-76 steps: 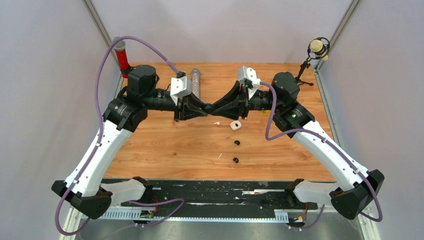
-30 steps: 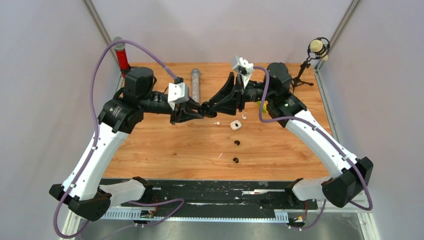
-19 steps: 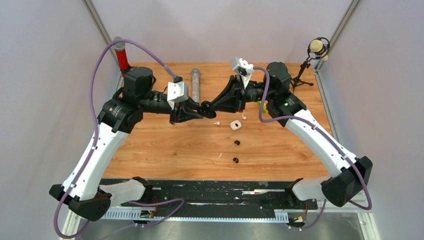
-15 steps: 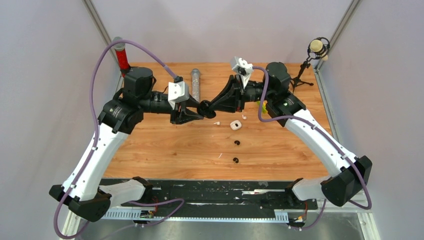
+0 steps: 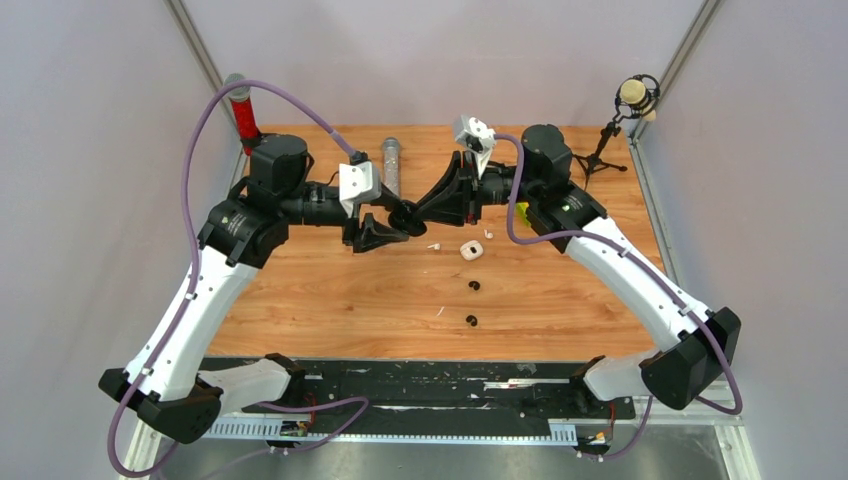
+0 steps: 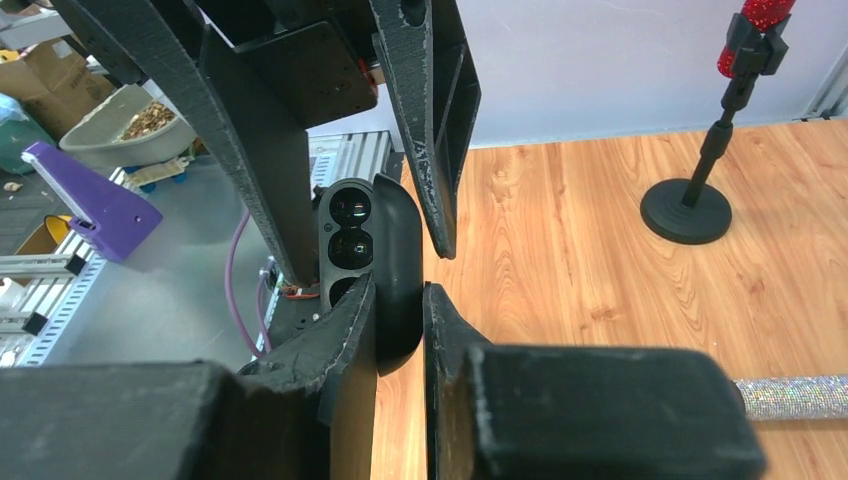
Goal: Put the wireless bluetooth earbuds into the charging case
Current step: Open the charging case.
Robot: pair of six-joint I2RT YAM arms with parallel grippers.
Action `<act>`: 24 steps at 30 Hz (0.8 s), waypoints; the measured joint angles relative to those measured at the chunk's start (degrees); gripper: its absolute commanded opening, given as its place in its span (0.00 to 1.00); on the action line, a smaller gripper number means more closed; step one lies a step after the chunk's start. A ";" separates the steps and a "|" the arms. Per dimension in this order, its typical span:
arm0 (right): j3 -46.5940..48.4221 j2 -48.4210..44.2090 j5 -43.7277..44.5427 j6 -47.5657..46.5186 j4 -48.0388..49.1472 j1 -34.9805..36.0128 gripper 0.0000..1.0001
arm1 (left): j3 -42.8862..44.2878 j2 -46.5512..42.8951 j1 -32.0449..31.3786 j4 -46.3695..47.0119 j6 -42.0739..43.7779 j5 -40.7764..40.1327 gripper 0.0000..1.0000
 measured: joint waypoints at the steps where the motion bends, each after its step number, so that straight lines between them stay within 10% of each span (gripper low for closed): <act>1: 0.07 -0.02 0.28 -0.31 -0.31 0.00 0.00 | 0.00 0.00 -0.02 -0.02 -0.11 -0.09 0.72; 24: 0.24 -7.56 6.12 -13.05 -3.85 2.23 0.00 | -0.22 -1.14 0.00 4.70 -9.35 0.52 0.71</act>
